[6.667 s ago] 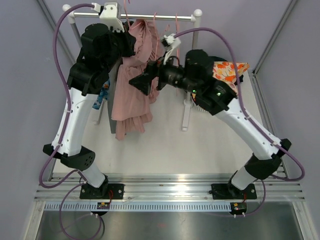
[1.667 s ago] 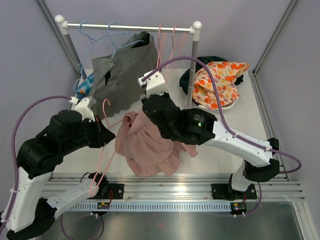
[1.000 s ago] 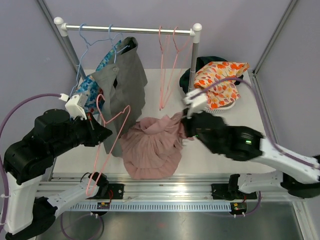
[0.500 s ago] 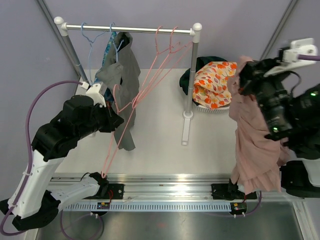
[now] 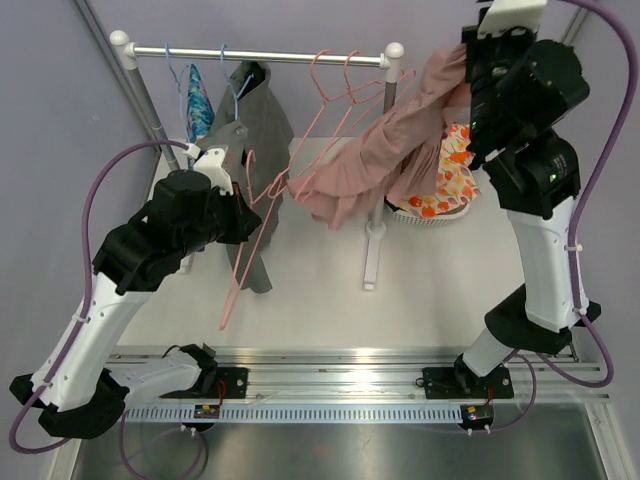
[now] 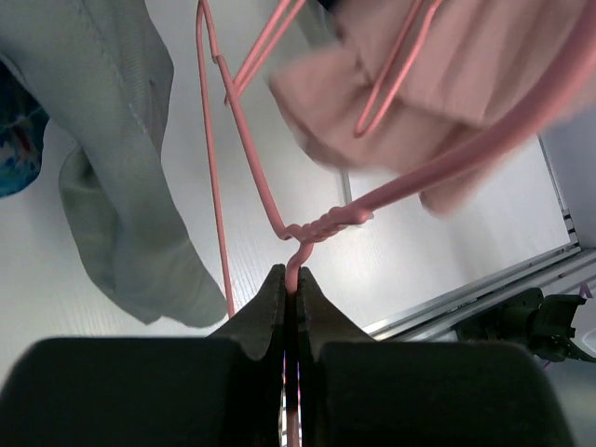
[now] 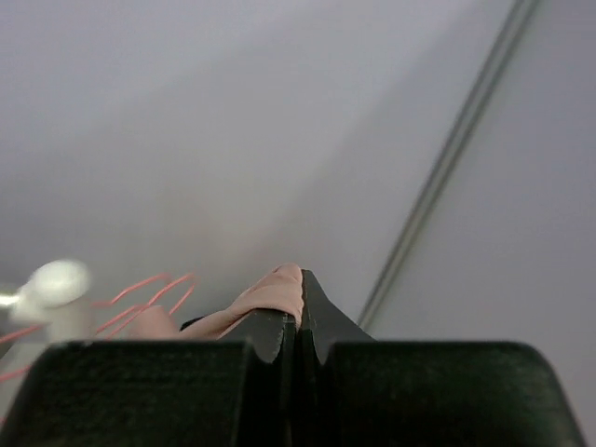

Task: Remove the skirt from the hanger

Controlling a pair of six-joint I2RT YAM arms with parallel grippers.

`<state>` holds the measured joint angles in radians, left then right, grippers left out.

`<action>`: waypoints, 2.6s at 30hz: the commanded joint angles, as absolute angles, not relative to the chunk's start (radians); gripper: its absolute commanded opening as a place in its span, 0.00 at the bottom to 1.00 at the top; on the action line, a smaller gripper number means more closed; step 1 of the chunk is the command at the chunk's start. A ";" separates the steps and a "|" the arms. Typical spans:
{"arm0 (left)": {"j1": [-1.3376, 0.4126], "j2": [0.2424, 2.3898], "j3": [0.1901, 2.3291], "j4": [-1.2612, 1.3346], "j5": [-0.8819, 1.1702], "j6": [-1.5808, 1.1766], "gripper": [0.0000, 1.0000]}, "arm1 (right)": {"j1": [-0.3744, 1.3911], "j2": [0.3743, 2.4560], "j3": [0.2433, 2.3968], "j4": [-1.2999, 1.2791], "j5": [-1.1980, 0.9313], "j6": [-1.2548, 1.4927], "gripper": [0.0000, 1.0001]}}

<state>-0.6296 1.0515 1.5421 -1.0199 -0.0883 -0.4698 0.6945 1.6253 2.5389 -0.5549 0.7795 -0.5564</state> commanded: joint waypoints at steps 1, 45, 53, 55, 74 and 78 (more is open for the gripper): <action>-0.632 1.043 1.559 -0.933 -0.097 -0.430 0.00 | 0.543 1.649 2.651 -0.428 0.669 -0.557 0.00; -0.502 1.701 2.287 -0.710 -0.089 -0.356 0.00 | 0.120 1.404 1.174 -0.064 -0.311 0.367 0.99; -0.499 1.685 2.214 -0.698 -0.058 -0.391 0.01 | 0.140 1.184 1.016 -0.120 -0.308 0.364 1.00; -0.499 1.652 2.175 -0.695 -0.063 -0.384 0.06 | 0.141 1.157 1.002 -0.133 -0.310 0.365 0.99; -0.396 1.493 2.135 -0.730 -0.189 -0.278 0.39 | 0.155 1.052 0.945 -0.212 -0.288 0.353 0.99; -0.373 1.532 2.180 -0.735 -0.204 -0.261 0.40 | 0.153 1.045 0.942 -0.224 -0.273 0.344 0.99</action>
